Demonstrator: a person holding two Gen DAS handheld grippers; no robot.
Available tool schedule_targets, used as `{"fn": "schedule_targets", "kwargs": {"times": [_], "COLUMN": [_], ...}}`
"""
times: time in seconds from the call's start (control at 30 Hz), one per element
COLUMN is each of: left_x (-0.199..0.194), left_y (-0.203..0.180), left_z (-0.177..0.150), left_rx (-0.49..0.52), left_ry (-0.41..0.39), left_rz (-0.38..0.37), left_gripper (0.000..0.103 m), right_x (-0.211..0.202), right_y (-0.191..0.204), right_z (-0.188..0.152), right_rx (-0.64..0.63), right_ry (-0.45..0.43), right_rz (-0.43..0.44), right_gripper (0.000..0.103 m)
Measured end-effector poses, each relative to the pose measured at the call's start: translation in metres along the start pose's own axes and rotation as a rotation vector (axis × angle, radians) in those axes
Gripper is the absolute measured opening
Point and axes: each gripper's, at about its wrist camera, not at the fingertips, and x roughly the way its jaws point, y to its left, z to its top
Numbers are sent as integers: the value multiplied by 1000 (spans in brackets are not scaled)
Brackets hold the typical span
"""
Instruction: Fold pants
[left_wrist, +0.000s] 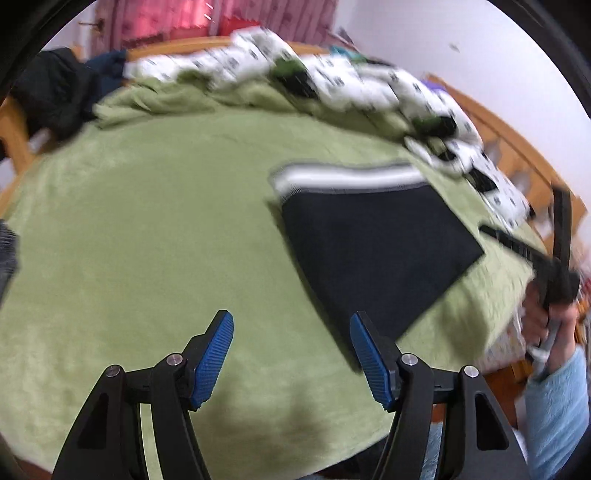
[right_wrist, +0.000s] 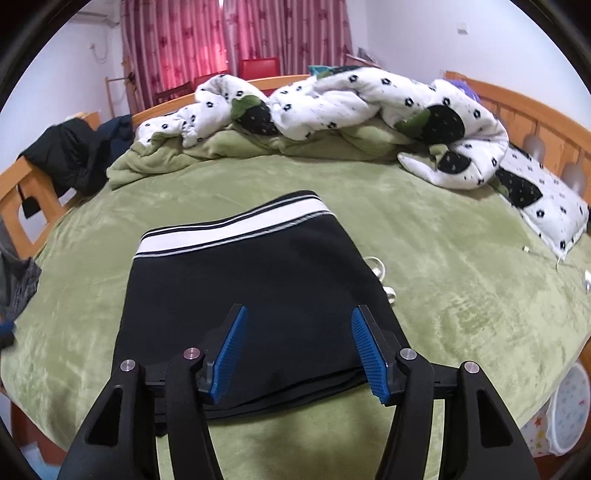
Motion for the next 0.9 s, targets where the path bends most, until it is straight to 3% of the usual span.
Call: {"fn": "schedule_targets", "kwargs": {"times": [0.1, 0.27, 0.4, 0.47, 0.53, 0.57, 0.6, 0.67, 0.77, 0.83, 0.9], "left_x": [39, 84, 120, 128, 119, 113, 113, 120, 112, 99, 89], "left_y": [-22, -48, -71, -77, -68, -58, -50, -41, -33, -19, -4], "left_z": [-21, -43, -44, -44, -40, -38, -39, -48, -59, -59, -56], "left_rx": [64, 112, 145, 148, 96, 45, 13, -23, 2, -13, -42], "left_ry": [84, 149, 171, 147, 88, 60, 58, 114, 139, 145, 120], "left_rz": [-99, -163, -135, -87, -115, -154, -168, -191, -245, -255, -280], "left_gripper": [63, 63, 61, 26, 15, 15, 15, 15, 24, 47, 62], "right_x": [11, 26, 26, 30, 43, 51, 67, 84, 73, 59, 50], "right_y": [-10, -16, -20, -22, -27, -29, -31, -30, -24, -28, -35], "right_z": [-8, -19, -24, -27, -35, -38, -46, -59, -60, -49, -30], "right_rx": [52, 25, 4, -14, -35, -40, -55, -89, -160, -160, -129], "right_ry": [33, 70, 37, 0, -7, 15, 86, 162, 113, 90, 39], "right_rz": [26, -13, 23, 43, -1, -17, -46, -59, -54, 41, 94], "right_gripper": [58, 58, 58, 58, 51, 38, 27, 24, 25, 35, 62]}}
